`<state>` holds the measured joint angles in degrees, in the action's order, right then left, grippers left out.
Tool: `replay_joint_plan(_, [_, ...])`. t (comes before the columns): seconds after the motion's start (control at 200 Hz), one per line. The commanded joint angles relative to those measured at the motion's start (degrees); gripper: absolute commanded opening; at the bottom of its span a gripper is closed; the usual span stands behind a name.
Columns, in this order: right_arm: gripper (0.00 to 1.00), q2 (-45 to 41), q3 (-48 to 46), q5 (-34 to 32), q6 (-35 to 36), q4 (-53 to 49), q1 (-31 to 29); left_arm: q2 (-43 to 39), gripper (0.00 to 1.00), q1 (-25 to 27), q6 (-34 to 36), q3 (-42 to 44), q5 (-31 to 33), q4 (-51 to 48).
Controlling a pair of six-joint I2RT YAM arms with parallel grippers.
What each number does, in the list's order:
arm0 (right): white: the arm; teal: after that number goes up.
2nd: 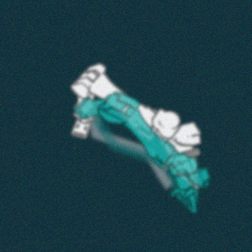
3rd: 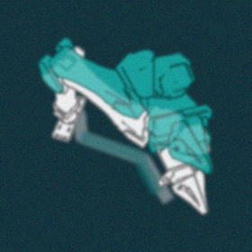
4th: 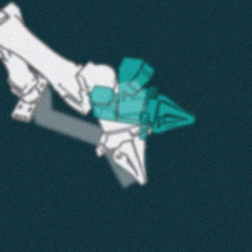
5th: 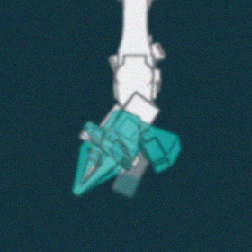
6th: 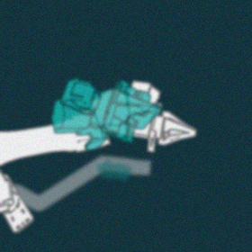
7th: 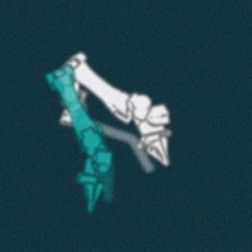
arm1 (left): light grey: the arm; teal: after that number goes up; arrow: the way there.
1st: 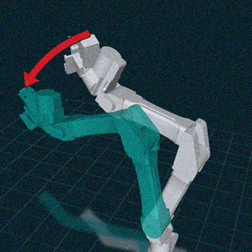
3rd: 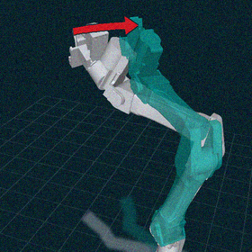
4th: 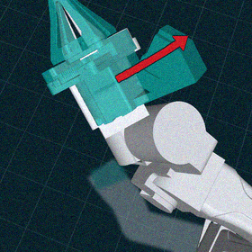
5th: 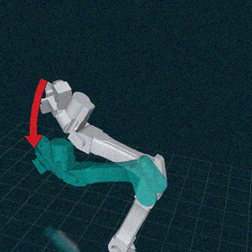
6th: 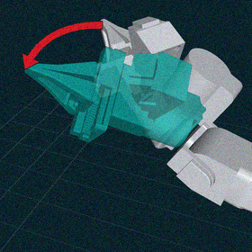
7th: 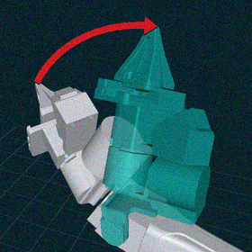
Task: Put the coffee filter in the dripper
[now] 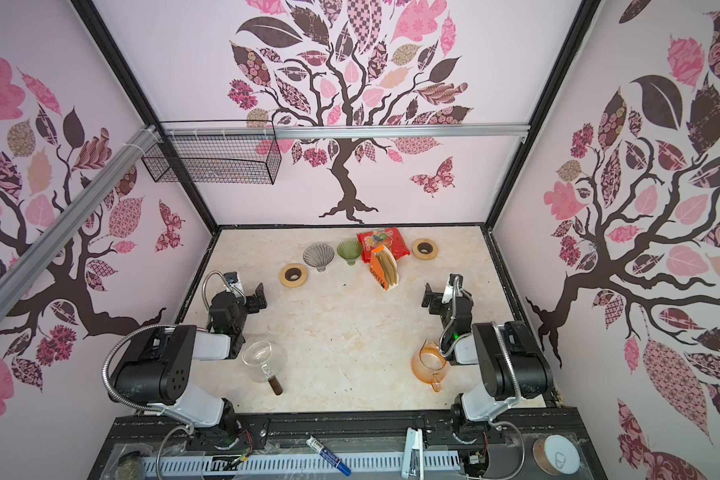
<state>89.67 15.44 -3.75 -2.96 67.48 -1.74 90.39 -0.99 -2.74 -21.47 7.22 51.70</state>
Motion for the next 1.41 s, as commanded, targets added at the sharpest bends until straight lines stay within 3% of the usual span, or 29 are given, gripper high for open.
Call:
replay_joint_plan(0.0, [1.0,0.41,0.49,0.41,0.66,0.76,0.19,0.12,0.97,-0.16,0.5,-0.32,-0.35,0.96])
replay_joint_plan(0.125, [1.0,0.51,0.52,0.32,0.58,0.81,0.24,0.14,0.97,-0.17,0.39,-0.34,-0.43,1.02])
replay_joint_plan(0.35, [1.0,0.47,0.52,0.32,0.59,0.75,0.16,-1.19,0.97,-3.01,-0.58,0.2,-6.2,-0.07])
replay_joint_plan(0.465, [1.0,-1.8,-0.43,-2.2,-0.05,1.66,0.07,-4.36,0.97,-3.19,-2.04,-0.97,-3.26,-3.71])
replay_joint_plan(0.56, [1.0,-8.37,6.67,-1.98,0.23,-17.32,-0.15,-10.16,0.97,-3.2,-3.53,-2.74,1.01,-11.77])
replay_joint_plan(0.62, [1.0,-9.89,10.7,-2.98,-0.63,-23.11,-0.11,-13.82,0.97,-3.15,-4.35,-4.33,2.47,-16.95])
replay_joint_plan(0.685, [1.0,-11.57,14.6,-6.17,-6.14,-28.83,-0.19,-16.98,0.97,-2.91,-5.73,-6.56,2.73,-22.88])
replay_joint_plan(0.775, [1.0,-12.76,24.34,-7.96,-13.77,-44.54,-0.15,-20.73,0.97,-1.57,-9.08,-10.5,5.9,-32.81])
replay_joint_plan(0.845, [1.0,-12.67,32.06,-4.96,-17.18,-54.3,-0.19,-23.61,0.97,-0.17,-13.81,-13.75,10.33,-41.41])
replay_joint_plan(0.91, [1.0,-12.13,38.0,-0.79,-18.97,-59.95,-0.19,-25.28,0.97,1.73,-21.61,-18.74,18.78,-54.96])
replay_joint_plan(0.945, [1.0,-11.83,40.63,-0.23,-22.25,-62.79,-0.09,-25.45,0.97,1.89,-26.27,-21.52,20.09,-62.0])
replay_joint_plan(1.035, [1.0,-11.05,48.11,-5.97,-39.78,-78.21,0.63,-24.92,0.97,1.92,-30.37,-26.74,18.61,-72.49])
replay_joint_plan(1.075, [1.0,-10.64,50.89,-4.75,-43.65,-83.66,1.34,-25.05,0.97,1.84,-32.23,-28.69,17.98,-76.96])
replay_joint_plan(1.185, [1.0,-10.86,49.74,12.92,-46.23,-76.42,4.92,-27.83,0.97,1.65,-35.22,-30.52,14.84,-82.11])
replay_joint_plan(1.401, [1.0,-12.22,52.52,17.16,-54.38,-76.88,4.33,-35.72,0.97,1.76,-38.57,-30.44,5.66,-88.91])
